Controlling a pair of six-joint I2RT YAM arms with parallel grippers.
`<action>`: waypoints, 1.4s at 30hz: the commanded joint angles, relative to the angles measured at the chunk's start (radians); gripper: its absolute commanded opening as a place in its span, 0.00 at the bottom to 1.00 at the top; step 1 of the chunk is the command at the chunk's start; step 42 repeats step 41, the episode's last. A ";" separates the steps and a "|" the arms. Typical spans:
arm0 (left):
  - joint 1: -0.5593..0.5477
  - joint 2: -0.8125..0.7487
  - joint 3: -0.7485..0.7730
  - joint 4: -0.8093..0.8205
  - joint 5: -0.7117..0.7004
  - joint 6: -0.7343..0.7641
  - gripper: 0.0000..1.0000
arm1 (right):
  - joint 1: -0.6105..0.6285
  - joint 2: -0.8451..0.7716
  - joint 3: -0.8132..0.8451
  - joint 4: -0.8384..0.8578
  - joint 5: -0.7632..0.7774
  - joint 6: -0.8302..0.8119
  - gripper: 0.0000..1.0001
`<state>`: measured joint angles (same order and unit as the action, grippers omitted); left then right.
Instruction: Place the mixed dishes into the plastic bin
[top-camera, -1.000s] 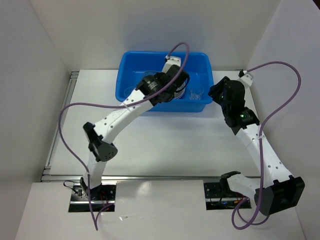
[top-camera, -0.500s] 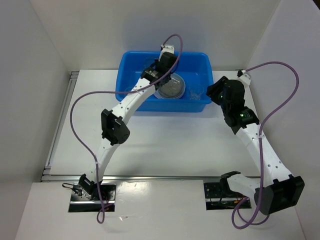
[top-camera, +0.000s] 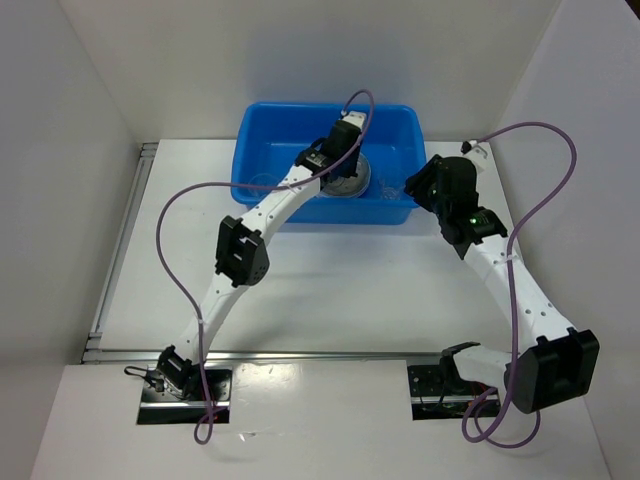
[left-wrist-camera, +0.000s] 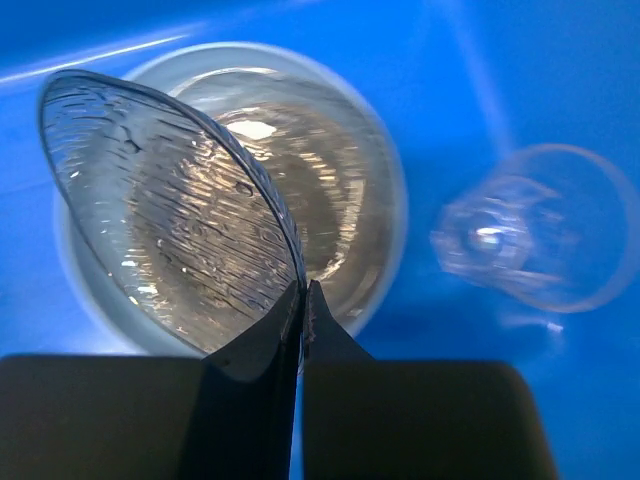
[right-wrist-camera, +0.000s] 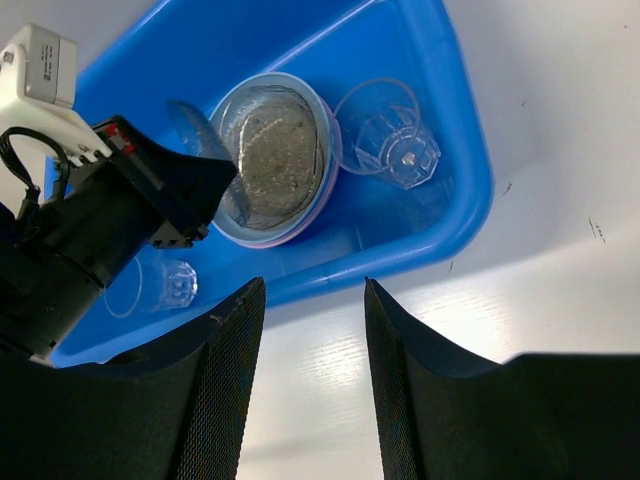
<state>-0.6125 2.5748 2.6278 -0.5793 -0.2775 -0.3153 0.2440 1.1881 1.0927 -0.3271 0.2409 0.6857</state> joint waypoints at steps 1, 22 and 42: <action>0.000 0.010 0.043 0.087 0.115 -0.010 0.00 | -0.006 0.007 0.001 0.023 -0.003 -0.006 0.50; 0.000 -0.574 -0.376 0.103 -0.039 -0.088 0.99 | 0.003 -0.174 0.050 -0.042 -0.012 -0.130 0.52; 0.011 -1.700 -1.551 0.066 -0.557 -0.427 0.99 | 0.003 -0.539 -0.132 -0.237 0.104 -0.169 0.67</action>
